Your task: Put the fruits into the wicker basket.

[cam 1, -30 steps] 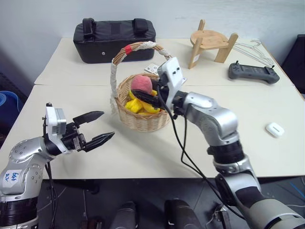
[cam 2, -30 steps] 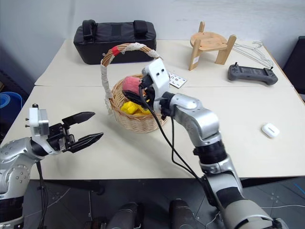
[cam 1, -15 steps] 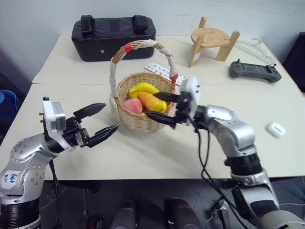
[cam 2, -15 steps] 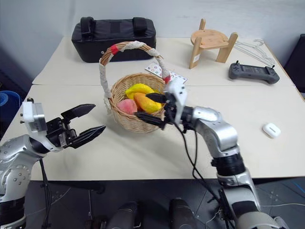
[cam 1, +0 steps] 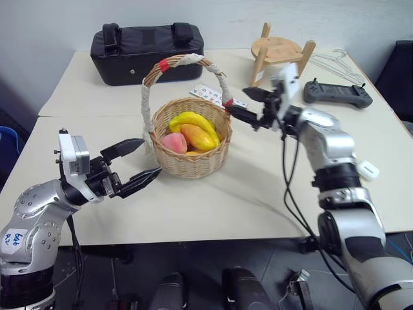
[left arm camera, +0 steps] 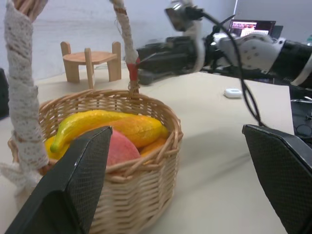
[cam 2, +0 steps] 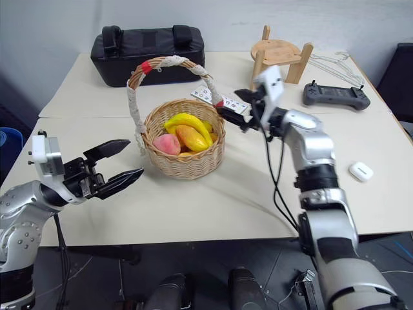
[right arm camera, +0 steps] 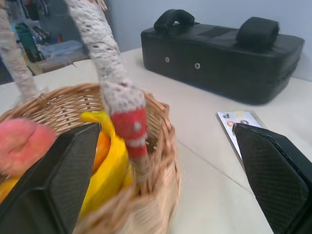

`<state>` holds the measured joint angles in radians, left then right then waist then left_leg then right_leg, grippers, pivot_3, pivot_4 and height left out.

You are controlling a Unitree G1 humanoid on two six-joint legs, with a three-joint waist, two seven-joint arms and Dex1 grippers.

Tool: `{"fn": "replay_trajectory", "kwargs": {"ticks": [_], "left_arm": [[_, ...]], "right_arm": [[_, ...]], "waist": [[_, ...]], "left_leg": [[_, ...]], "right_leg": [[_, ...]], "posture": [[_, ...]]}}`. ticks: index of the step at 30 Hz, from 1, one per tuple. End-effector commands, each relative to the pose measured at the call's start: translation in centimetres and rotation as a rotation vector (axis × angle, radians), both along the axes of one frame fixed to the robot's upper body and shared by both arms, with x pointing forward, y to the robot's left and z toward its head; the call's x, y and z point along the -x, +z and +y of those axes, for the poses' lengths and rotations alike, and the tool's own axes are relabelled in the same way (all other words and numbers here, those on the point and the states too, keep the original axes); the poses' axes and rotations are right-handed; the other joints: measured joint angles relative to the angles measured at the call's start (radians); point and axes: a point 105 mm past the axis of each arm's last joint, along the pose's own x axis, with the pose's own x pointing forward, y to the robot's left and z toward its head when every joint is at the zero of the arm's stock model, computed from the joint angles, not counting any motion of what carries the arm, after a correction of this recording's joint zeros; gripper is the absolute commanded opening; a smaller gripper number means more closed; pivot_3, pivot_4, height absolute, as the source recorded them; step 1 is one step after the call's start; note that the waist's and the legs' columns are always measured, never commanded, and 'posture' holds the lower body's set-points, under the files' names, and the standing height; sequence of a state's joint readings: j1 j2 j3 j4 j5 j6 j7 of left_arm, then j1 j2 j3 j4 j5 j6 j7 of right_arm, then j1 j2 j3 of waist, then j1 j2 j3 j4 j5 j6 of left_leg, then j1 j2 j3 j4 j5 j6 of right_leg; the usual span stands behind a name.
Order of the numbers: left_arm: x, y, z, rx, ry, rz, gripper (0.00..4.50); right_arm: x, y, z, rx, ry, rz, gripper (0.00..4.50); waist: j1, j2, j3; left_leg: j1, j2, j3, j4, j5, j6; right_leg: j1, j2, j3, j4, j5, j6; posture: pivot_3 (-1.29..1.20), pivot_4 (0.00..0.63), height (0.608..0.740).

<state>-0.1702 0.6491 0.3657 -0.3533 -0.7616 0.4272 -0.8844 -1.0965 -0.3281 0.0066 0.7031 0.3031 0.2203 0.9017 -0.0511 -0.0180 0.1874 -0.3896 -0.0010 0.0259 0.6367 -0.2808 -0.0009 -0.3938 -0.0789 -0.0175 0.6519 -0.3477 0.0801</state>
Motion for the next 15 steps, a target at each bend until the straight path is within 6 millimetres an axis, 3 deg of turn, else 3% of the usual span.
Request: {"fn": "replay_trajectory", "kwargs": {"ticks": [1,4,10,14,15], "left_arm": [[0.3,0.7,-0.4,-0.001,-0.03,-0.028,4.5],[0.3,0.7,-0.6,-0.001,-0.036,-0.028,4.5],[0.3,0.7,-0.7,-0.005,-0.045,-0.026,4.5],[-0.1,0.7,-0.9,-0.012,-0.066,-0.024,4.5],[-0.2,0.6,-1.1,-0.012,-0.075,-0.023,4.5]], "right_arm": [[0.0,0.9,1.2,0.025,0.07,-0.035,4.3],[0.3,0.5,1.5,0.056,0.122,-0.019,3.62],[1.5,0.9,1.0,0.033,0.205,-0.051,1.65],[3.1,1.1,-0.4,0.029,0.214,-0.096,0.26],[3.7,1.3,-0.9,0.017,0.213,-0.106,0.2]], "waist": [[0.0,0.0,0.0],[0.002,0.0,0.0],[0.0,0.0,0.0],[0.001,0.0,0.0],[0.002,0.0,0.0]], "left_leg": [[0.0,0.0,0.0,0.0,0.0,0.0],[-0.001,0.0,-0.001,0.0,-0.001,0.001],[-0.001,0.0,-0.001,0.0,0.0,0.0],[-0.001,0.0,-0.001,0.0,0.0,0.0],[-0.001,0.0,-0.001,0.001,0.0,0.0]], "right_leg": [[0.0,0.0,0.0,0.0,0.0,0.0],[0.0,-0.001,-0.001,-0.001,0.0,0.0],[0.0,0.0,-0.001,-0.002,0.0,0.0],[0.0,0.0,-0.001,-0.001,0.0,0.0],[0.0,0.0,-0.001,-0.001,0.0,0.0]], "posture": [[0.0,0.15,0.74],[0.0,0.15,0.74],[0.0,0.15,0.74],[0.0,0.15,0.74],[0.0,0.15,0.74]]}}
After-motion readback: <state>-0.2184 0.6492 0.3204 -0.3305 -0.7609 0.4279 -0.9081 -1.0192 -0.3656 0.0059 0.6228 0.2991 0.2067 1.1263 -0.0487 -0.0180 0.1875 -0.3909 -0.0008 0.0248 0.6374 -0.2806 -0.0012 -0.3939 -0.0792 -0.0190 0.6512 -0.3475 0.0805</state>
